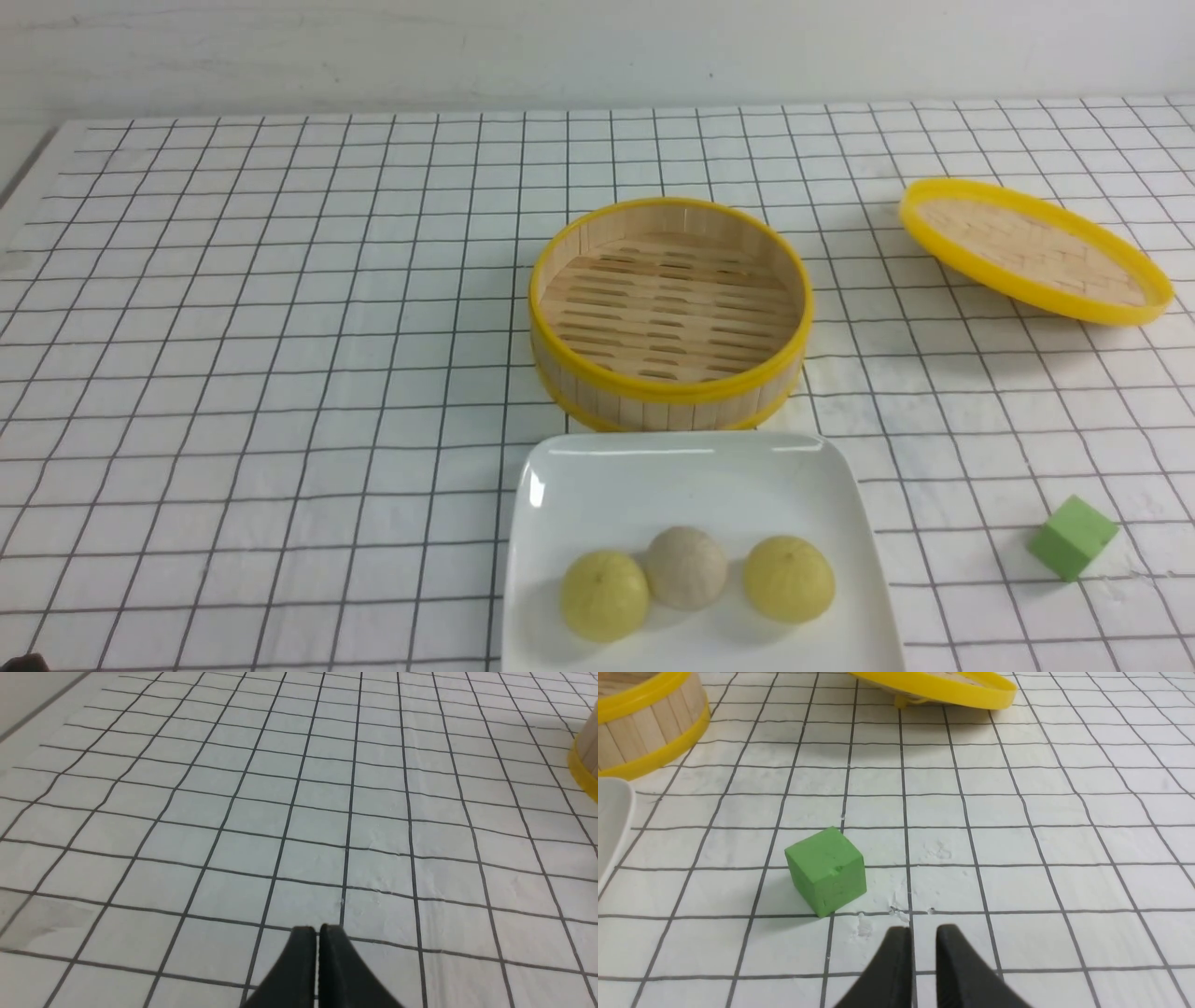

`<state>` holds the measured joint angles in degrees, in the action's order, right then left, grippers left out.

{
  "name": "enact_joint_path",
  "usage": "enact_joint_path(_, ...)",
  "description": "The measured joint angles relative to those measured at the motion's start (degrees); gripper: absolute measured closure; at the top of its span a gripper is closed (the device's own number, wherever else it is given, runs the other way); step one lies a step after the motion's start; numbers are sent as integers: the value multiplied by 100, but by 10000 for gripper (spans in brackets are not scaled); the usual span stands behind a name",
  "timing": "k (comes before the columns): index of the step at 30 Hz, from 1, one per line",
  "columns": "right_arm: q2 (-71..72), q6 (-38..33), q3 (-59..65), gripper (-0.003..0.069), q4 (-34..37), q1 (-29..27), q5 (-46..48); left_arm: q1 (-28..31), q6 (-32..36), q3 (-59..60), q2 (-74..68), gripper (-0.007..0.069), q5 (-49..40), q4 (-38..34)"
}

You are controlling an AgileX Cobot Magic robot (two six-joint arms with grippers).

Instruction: Put the steamed buns into the plate on the white-black tablecloth.

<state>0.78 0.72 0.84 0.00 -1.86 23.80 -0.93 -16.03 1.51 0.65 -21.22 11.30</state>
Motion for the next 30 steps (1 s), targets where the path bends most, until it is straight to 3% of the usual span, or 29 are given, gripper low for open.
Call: enact_joint_path(30,0,0,5,510,0,0,0,0,0,0,4,572,-10,9)
